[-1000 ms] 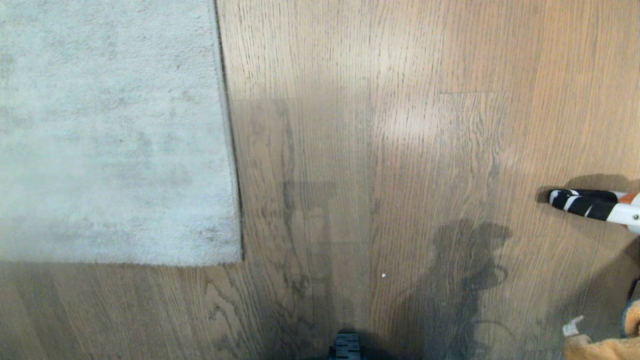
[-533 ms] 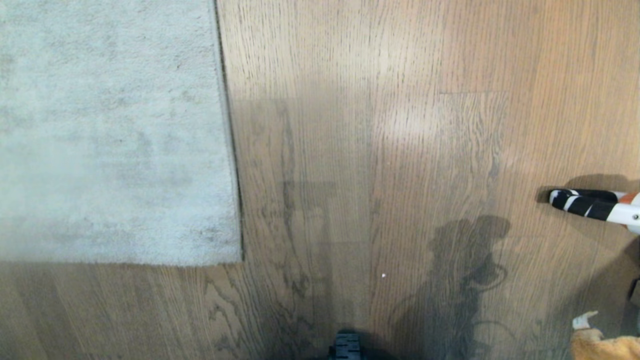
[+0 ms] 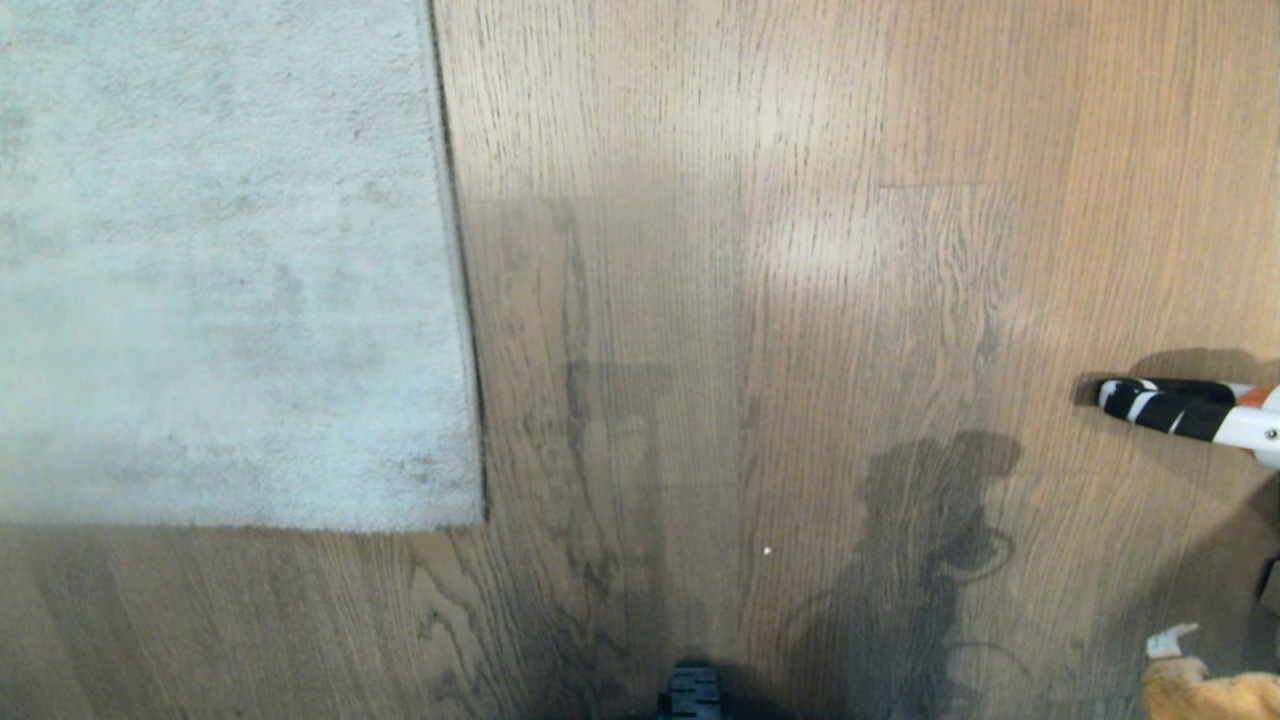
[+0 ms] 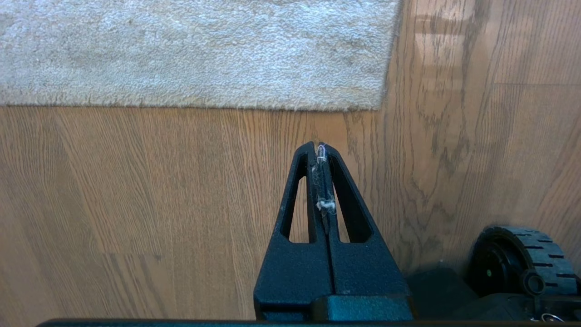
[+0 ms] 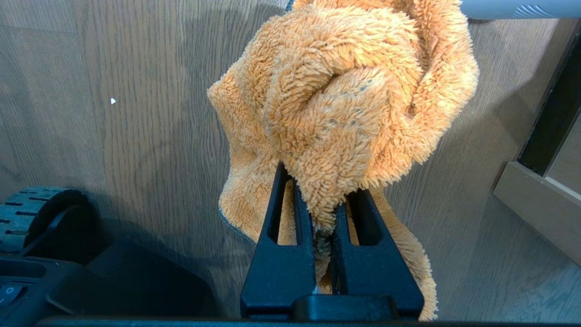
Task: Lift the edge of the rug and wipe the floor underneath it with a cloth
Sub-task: Lift up the carpet
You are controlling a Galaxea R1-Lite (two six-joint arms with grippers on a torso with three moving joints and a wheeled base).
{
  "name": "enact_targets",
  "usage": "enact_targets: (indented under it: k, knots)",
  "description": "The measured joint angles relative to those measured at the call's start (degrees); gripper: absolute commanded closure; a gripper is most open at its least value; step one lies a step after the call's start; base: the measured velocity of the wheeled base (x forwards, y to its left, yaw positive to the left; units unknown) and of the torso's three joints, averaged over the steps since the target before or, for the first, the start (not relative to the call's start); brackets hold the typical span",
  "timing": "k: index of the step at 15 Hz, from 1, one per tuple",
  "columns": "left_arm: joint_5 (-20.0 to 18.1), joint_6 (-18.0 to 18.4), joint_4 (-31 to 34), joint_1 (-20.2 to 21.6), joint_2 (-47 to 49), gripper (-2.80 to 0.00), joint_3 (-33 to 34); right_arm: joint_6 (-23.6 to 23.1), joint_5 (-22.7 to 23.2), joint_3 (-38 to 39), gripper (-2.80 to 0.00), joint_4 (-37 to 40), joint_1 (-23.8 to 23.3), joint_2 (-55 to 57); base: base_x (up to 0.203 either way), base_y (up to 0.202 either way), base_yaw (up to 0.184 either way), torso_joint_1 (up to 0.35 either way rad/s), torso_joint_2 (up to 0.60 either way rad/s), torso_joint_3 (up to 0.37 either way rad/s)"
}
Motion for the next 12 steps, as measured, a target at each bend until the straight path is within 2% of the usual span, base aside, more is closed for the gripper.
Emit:
enact_targets:
  k: [12]
  knots:
    - [0.02, 0.00, 0.00, -0.02, 0.00, 0.00, 0.00, 0.00, 0.00, 0.00, 0.00, 0.01, 0.01, 0.02, 0.000, 0.000, 0.000, 0.000, 0.00, 0.000]
